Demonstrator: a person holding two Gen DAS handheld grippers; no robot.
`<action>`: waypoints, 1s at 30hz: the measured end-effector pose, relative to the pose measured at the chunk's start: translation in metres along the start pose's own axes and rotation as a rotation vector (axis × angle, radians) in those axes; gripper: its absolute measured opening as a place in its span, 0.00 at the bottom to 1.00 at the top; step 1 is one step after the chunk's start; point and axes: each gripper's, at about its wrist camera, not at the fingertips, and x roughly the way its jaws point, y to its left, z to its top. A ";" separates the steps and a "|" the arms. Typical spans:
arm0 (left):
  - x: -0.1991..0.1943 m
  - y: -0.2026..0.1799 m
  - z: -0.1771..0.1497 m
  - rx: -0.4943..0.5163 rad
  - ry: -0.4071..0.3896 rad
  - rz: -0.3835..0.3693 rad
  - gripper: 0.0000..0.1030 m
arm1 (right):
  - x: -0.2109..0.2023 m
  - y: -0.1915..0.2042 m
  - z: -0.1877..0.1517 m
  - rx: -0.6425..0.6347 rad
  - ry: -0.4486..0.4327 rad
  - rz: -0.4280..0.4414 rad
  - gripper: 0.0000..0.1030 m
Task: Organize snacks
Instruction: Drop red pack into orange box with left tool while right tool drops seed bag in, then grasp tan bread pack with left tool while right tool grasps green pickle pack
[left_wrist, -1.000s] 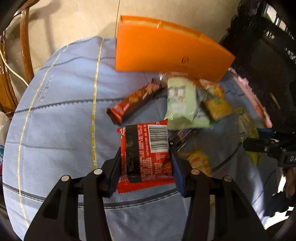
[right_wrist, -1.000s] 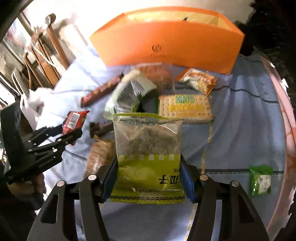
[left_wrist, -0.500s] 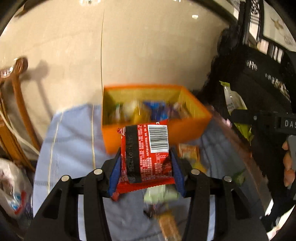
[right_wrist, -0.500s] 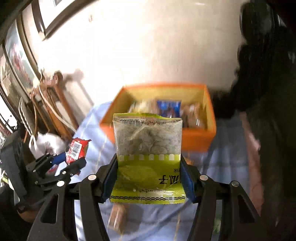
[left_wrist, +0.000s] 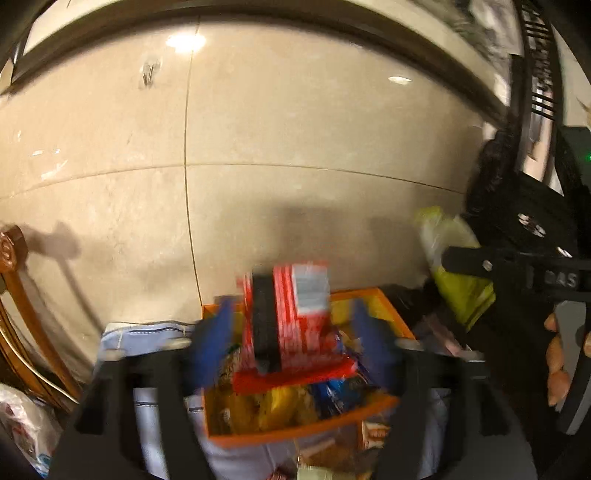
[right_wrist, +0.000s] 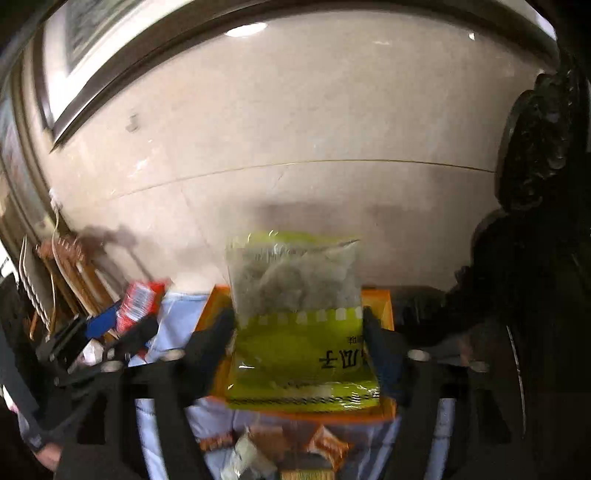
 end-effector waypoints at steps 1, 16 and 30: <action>0.010 0.004 -0.005 -0.024 0.024 0.018 0.84 | 0.011 -0.007 -0.005 0.006 0.031 -0.033 0.89; -0.018 0.015 -0.222 -0.017 0.333 -0.002 0.84 | 0.027 -0.094 -0.229 0.229 0.317 -0.268 0.89; -0.052 -0.055 -0.331 0.199 0.393 -0.055 0.84 | 0.005 -0.117 -0.344 0.358 0.369 -0.332 0.89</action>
